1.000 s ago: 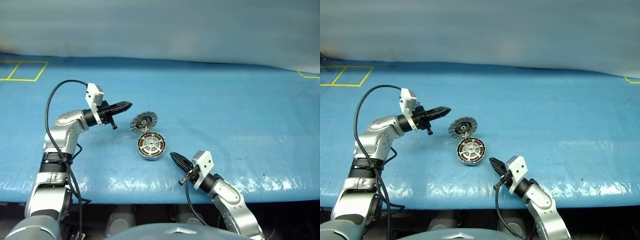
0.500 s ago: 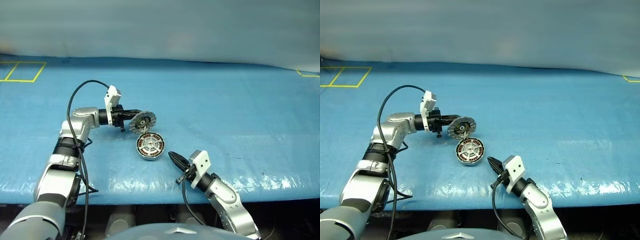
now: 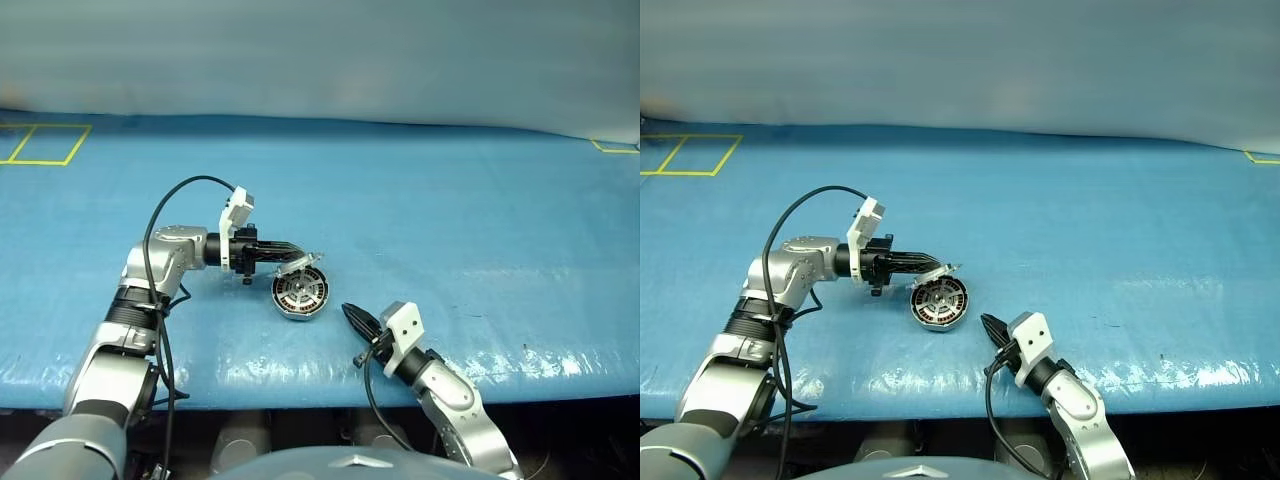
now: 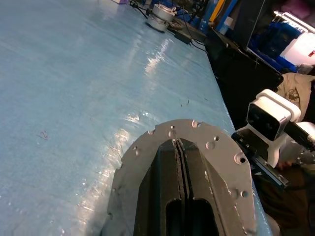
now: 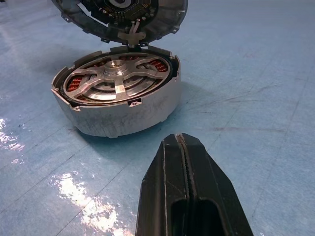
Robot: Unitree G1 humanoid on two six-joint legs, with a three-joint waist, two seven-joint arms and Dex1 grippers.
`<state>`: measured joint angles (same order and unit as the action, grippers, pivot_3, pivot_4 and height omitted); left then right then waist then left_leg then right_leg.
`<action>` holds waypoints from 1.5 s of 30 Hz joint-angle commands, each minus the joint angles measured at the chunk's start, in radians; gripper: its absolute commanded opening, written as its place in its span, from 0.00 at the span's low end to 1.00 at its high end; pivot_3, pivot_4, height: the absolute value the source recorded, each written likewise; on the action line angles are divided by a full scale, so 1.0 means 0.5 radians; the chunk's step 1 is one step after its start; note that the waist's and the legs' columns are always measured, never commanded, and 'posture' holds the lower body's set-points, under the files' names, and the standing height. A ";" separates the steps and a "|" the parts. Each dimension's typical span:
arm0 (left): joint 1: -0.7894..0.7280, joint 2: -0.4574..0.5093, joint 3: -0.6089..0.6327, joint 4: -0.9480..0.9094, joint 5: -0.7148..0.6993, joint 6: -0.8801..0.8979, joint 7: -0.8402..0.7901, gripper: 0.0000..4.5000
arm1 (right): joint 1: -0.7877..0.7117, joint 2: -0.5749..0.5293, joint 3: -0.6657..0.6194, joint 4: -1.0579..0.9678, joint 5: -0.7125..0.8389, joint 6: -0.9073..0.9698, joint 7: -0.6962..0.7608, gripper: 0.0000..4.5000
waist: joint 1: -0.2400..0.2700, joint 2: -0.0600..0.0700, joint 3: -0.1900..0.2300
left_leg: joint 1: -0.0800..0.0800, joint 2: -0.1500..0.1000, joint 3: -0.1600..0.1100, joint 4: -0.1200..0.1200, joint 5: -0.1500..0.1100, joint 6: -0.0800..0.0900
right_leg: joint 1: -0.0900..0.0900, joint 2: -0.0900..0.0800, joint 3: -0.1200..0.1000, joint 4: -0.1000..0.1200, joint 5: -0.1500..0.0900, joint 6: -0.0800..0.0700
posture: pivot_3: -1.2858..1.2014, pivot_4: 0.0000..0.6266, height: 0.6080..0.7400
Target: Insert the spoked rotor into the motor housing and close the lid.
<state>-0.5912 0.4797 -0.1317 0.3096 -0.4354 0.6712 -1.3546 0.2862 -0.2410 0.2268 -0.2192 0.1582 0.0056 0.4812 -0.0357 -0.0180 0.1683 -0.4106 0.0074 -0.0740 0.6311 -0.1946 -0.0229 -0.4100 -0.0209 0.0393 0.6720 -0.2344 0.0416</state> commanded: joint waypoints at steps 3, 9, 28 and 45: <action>0.077 0.034 -0.049 -0.151 -0.004 0.035 0.005 0.01 | -0.040 -0.007 -0.019 -0.023 0.000 -0.006 0.000 0.00 | 0.000 0.000 0.000 | 0.000 0.000 0.000 0.000 0.000 0.000 | 0.000 0.000 0.000 0.000 0.000 0.000 | 0.52 0.24 1.00; 0.170 0.073 -0.145 -0.141 0.086 0.005 0.031 0.01 | -0.034 0.036 -0.053 -0.049 0.022 0.124 -0.097 0.00 | 0.001 0.000 0.000 | 0.000 0.000 0.000 0.000 0.000 0.000 | 0.000 0.000 0.000 0.000 0.000 0.000 | 0.52 0.24 1.00; 0.603 0.081 0.301 -0.937 -0.217 -0.103 0.393 0.01 | -0.117 0.051 -0.228 -0.452 0.245 0.528 -0.231 0.00 | -0.001 0.002 -0.001 | -0.002 0.008 0.000 -0.002 0.000 0.000 | -0.003 -0.004 0.001 0.000 0.000 -0.001 | 0.52 0.24 1.00; 1.819 -0.374 0.326 -1.455 0.270 -1.313 1.209 0.00 | -0.704 -0.129 -0.023 -0.656 0.112 1.342 -0.291 0.92 | 0.028 0.003 -0.002 | -0.002 0.007 0.013 -0.004 -0.002 0.006 | -0.004 -0.009 0.007 -0.012 0.001 0.001 | 0.52 0.24 1.00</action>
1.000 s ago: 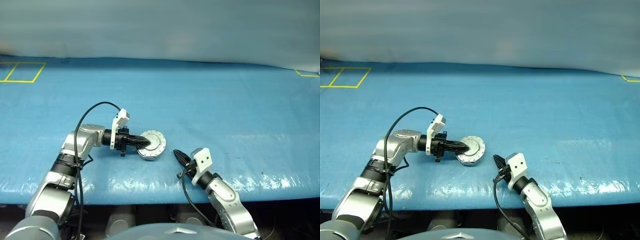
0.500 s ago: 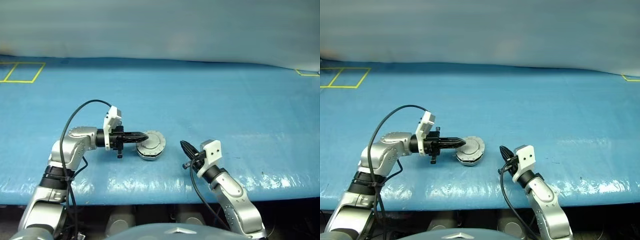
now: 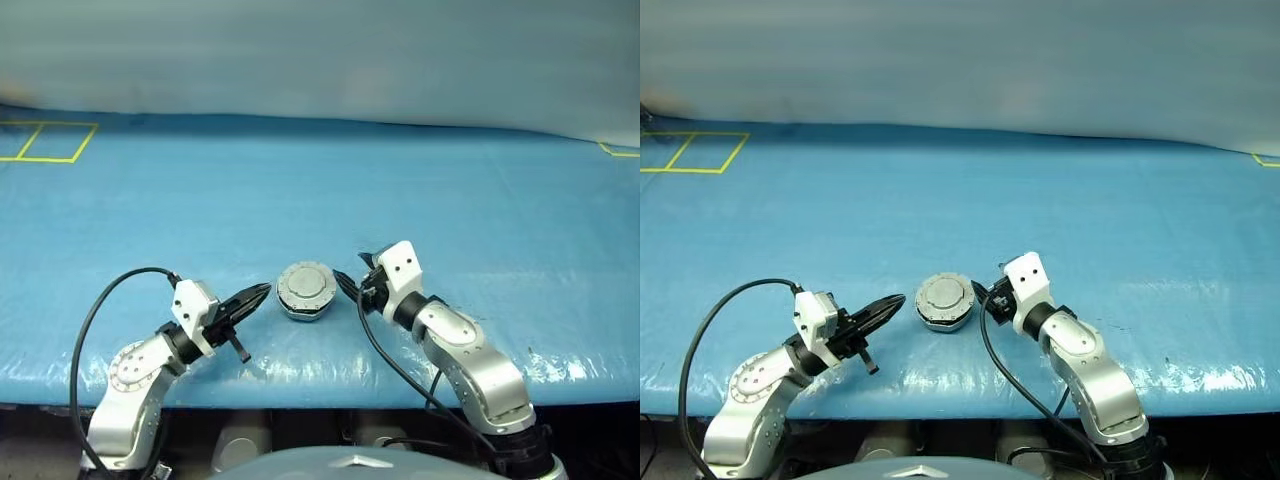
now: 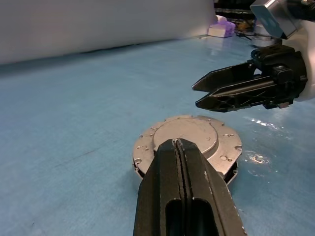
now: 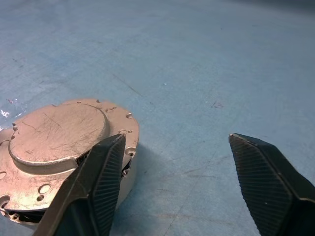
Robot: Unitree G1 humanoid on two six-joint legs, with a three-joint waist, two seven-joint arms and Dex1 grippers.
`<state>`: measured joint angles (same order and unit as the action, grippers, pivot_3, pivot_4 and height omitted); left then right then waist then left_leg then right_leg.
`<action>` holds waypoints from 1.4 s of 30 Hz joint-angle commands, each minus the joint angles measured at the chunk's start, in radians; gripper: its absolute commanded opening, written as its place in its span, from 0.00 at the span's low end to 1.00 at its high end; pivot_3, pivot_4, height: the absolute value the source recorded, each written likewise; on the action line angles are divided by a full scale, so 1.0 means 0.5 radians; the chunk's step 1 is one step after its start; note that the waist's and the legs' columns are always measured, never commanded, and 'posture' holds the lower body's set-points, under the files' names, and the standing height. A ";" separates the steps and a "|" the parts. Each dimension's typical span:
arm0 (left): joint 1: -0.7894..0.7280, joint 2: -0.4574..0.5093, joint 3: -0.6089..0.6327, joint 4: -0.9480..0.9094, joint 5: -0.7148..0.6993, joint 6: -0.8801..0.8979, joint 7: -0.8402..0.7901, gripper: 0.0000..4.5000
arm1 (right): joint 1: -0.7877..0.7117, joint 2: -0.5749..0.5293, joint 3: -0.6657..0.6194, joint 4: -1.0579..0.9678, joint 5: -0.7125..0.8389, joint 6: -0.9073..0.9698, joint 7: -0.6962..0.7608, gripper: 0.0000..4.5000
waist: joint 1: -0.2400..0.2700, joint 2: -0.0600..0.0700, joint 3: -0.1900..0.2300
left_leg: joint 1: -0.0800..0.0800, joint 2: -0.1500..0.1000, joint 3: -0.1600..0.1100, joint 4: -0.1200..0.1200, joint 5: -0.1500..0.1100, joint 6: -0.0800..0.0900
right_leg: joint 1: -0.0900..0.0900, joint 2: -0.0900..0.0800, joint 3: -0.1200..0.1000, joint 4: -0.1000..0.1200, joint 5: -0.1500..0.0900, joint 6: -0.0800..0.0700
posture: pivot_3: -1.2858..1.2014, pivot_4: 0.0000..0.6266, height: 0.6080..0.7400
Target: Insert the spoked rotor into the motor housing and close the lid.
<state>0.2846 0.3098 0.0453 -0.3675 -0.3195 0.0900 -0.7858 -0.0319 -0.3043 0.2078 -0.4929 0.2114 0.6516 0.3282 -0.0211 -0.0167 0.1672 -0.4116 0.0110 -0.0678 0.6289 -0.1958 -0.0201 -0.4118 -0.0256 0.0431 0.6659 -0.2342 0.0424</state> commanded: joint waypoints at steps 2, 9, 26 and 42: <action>0.129 -0.094 -0.040 -0.087 0.025 -0.212 0.132 0.00 | -0.125 -0.012 0.032 -0.115 0.012 0.102 0.030 1.00 | -0.005 0.000 0.000 | -0.001 -0.001 0.001 0.000 -0.001 0.001 | 0.000 0.000 0.000 -0.001 0.000 0.000 | 0.52 0.24 1.00; 0.277 -0.149 -0.164 0.036 0.148 -0.467 0.211 0.00 | -0.307 -0.096 0.188 -0.155 0.105 0.346 0.220 1.00 | -0.007 0.000 0.000 | -0.002 -0.002 0.000 -0.002 -0.002 0.002 | -0.001 0.001 -0.002 -0.004 0.000 0.000 | 0.52 0.24 1.00; 0.265 -0.175 -0.299 0.261 0.111 -0.580 0.269 0.00 | -0.377 -0.004 0.375 0.038 0.068 0.354 0.238 1.00 | -0.016 0.000 0.000 | -0.003 -0.003 0.001 -0.002 -0.003 0.004 | -0.002 0.002 -0.002 -0.007 0.000 0.001 | 0.52 0.24 1.00; 0.239 -0.165 -0.272 0.504 0.073 -0.750 0.225 0.00 | -0.406 0.107 0.404 -0.078 0.057 0.392 0.173 0.67 | -0.030 0.000 0.001 | -0.004 -0.001 0.001 -0.003 -0.003 0.004 | -0.004 0.001 -0.002 -0.007 0.000 0.001 | 0.52 0.24 1.00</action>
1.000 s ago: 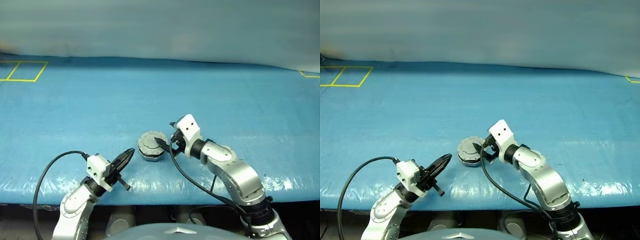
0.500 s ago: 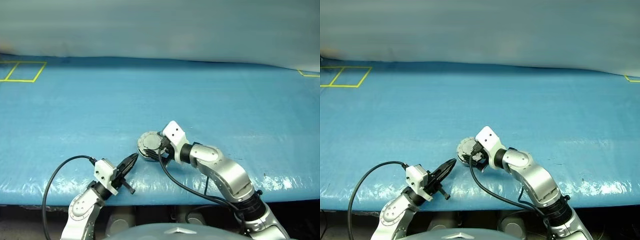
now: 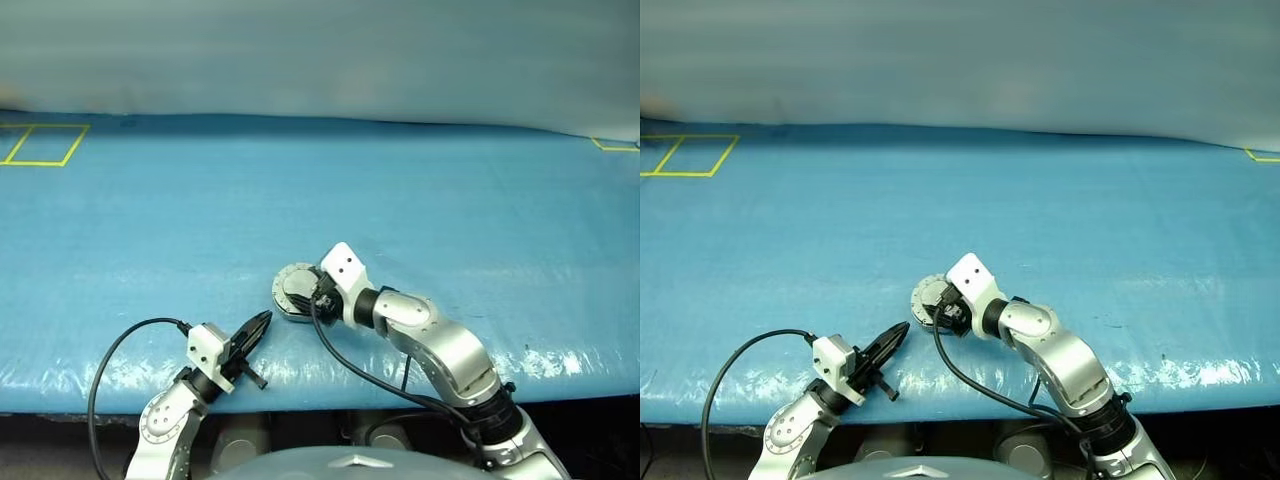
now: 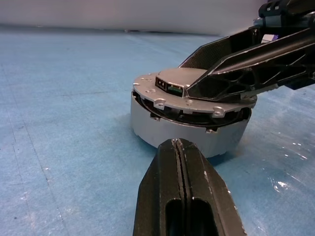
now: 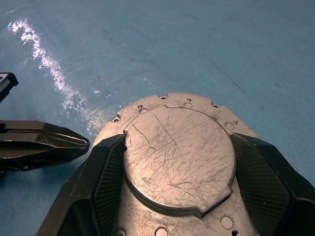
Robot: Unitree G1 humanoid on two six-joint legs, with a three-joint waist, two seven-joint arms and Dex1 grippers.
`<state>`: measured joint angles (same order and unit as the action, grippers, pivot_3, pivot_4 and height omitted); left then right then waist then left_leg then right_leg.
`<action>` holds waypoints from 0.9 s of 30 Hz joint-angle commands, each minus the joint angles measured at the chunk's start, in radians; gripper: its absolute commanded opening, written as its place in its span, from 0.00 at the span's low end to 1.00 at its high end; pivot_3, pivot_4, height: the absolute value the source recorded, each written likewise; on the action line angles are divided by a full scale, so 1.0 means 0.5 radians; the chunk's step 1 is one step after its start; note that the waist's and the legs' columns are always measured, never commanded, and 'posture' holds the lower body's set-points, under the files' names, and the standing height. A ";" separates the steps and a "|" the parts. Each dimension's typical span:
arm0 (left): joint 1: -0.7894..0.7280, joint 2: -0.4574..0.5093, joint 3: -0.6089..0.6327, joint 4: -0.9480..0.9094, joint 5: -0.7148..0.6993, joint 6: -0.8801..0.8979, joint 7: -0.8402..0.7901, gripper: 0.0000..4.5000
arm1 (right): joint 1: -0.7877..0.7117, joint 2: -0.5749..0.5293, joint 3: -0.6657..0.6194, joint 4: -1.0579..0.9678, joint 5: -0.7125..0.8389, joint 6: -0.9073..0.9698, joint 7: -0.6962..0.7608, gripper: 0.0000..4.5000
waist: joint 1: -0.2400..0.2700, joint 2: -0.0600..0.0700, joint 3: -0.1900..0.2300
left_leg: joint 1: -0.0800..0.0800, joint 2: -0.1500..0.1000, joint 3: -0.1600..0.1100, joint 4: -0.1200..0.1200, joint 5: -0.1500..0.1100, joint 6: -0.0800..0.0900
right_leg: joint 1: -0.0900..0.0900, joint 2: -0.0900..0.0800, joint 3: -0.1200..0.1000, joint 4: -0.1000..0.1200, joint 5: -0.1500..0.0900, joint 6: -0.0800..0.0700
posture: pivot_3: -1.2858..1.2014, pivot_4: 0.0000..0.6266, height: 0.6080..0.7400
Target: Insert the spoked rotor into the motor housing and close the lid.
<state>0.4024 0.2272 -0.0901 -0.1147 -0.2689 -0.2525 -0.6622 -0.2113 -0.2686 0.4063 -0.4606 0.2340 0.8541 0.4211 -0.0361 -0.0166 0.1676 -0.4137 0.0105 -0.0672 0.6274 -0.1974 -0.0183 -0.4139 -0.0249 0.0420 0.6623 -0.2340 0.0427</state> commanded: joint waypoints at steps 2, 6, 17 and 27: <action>0.005 0.000 0.001 0.009 -0.040 -0.068 -0.032 0.00 | -0.050 0.032 0.036 -0.133 -0.008 -0.017 -0.019 0.67 | 0.000 0.000 0.000 | 0.000 0.000 0.000 0.000 0.000 0.000 | 0.000 0.000 0.000 0.000 0.000 0.000 | 0.52 0.24 1.00; 0.001 0.002 -0.003 0.027 -0.071 -0.065 -0.061 0.00 | -0.006 0.016 0.061 -0.044 -0.033 -0.090 -0.009 0.67 | 0.000 0.000 0.000 | 0.000 0.000 0.000 -0.001 0.000 0.000 | 0.000 0.000 0.000 0.000 0.000 0.000 | 0.52 0.24 1.00; 0.001 0.015 -0.002 0.047 -0.063 -0.077 -0.074 0.00 | 0.081 -0.061 0.059 0.318 -0.088 -0.581 0.214 0.67 | -0.002 -0.001 -0.001 | 0.001 0.000 0.002 -0.001 -0.001 0.002 | 0.002 -0.001 0.000 -0.002 0.000 0.000 | 0.52 0.24 1.00; 0.011 0.034 -0.022 0.014 -0.033 -0.043 -0.058 0.00 | 0.024 -0.067 0.098 0.436 -0.137 -0.591 0.321 0.67 | -0.006 -0.002 -0.002 | 0.006 0.005 0.005 0.000 -0.001 0.001 | 0.003 0.000 0.000 -0.002 0.000 0.000 | 0.52 0.24 1.00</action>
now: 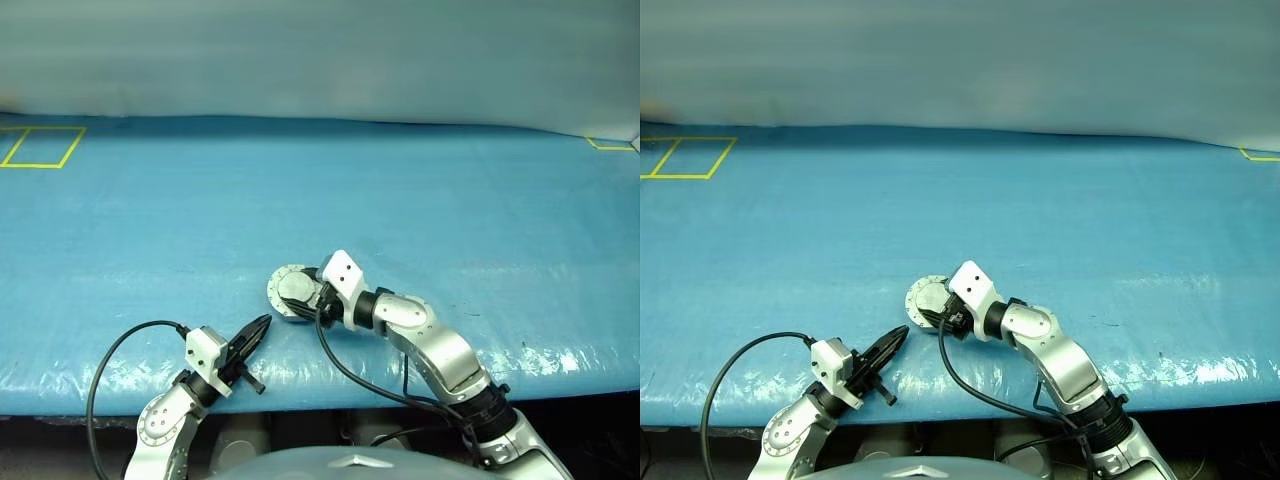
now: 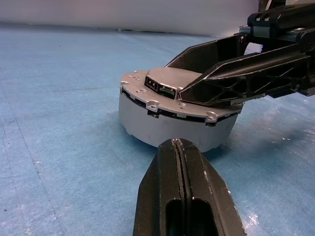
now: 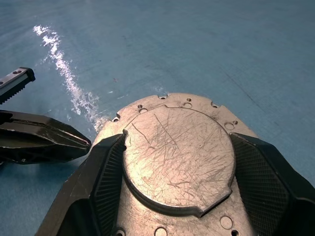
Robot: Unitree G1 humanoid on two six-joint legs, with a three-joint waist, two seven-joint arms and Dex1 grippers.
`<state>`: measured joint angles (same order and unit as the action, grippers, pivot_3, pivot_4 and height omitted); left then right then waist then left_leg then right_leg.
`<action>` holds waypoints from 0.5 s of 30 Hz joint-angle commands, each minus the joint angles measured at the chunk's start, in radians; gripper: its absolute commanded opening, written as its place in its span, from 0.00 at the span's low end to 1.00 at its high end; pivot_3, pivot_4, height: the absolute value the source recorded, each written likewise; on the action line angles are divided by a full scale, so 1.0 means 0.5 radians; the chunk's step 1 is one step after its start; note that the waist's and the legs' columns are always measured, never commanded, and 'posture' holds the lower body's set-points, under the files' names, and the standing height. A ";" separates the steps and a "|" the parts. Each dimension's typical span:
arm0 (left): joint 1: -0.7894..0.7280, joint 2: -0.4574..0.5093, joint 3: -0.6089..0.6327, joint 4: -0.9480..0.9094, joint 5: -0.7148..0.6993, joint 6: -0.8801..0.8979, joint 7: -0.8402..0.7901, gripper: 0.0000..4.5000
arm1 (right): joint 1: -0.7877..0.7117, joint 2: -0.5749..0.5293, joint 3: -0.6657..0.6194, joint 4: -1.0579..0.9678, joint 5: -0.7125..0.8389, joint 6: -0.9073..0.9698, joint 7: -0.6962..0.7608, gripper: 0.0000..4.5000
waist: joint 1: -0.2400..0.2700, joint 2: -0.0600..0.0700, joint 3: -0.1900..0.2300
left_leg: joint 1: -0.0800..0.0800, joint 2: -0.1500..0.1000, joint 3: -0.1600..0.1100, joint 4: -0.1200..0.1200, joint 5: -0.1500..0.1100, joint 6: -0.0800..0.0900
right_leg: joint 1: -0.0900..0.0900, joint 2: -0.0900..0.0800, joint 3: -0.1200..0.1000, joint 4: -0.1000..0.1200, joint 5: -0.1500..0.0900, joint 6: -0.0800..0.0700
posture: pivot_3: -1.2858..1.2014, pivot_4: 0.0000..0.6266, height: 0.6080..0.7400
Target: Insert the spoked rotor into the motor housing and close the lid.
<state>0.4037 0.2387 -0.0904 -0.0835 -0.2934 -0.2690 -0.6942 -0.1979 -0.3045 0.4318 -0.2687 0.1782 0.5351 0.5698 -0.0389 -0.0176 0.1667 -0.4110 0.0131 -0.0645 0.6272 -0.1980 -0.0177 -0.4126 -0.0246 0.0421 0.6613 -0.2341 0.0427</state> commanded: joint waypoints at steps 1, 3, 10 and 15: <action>0.010 0.013 -0.024 -0.053 0.019 -0.005 0.009 0.00 | -0.006 0.006 0.053 0.055 -0.034 0.037 0.030 0.67 | 0.000 0.000 0.000 | 0.000 0.000 0.000 0.000 0.000 0.000 | 0.000 0.000 0.000 0.000 0.000 0.000 | 0.52 0.24 1.00; 0.010 0.014 -0.028 -0.060 0.021 0.004 0.014 0.00 | -0.016 0.005 0.068 0.061 -0.061 0.013 0.043 0.67 | 0.000 0.000 -0.001 | 0.000 0.000 0.000 0.000 0.000 0.000 | 0.000 0.000 0.000 0.000 0.000 0.000 | 0.52 0.24 1.00; 0.003 0.024 -0.049 -0.073 0.029 0.027 0.027 0.00 | -0.084 0.000 0.131 0.091 -0.178 -0.046 0.071 0.67 | -0.001 0.001 -0.001 | 0.002 0.002 0.002 0.000 0.000 0.000 | 0.000 0.000 0.000 0.000 0.000 0.000 | 0.52 0.24 1.00; -0.002 0.036 -0.060 -0.077 0.029 0.048 0.035 0.00 | -0.134 0.041 0.076 0.084 -0.127 0.092 0.084 0.67 | 0.000 0.001 -0.001 | 0.002 0.007 0.004 0.000 0.000 0.000 | -0.001 0.000 0.000 0.000 0.000 0.000 | 0.52 0.24 1.00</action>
<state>0.4010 0.2501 -0.1091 -0.0902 -0.2857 -0.2490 -0.6774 -0.2594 -0.2968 0.4763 -0.2404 0.1031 0.5286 0.6143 -0.0390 -0.0171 0.1662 -0.4102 0.0164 -0.0625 0.6270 -0.1981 -0.0179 -0.4131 -0.0248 0.0423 0.6613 -0.2340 0.0426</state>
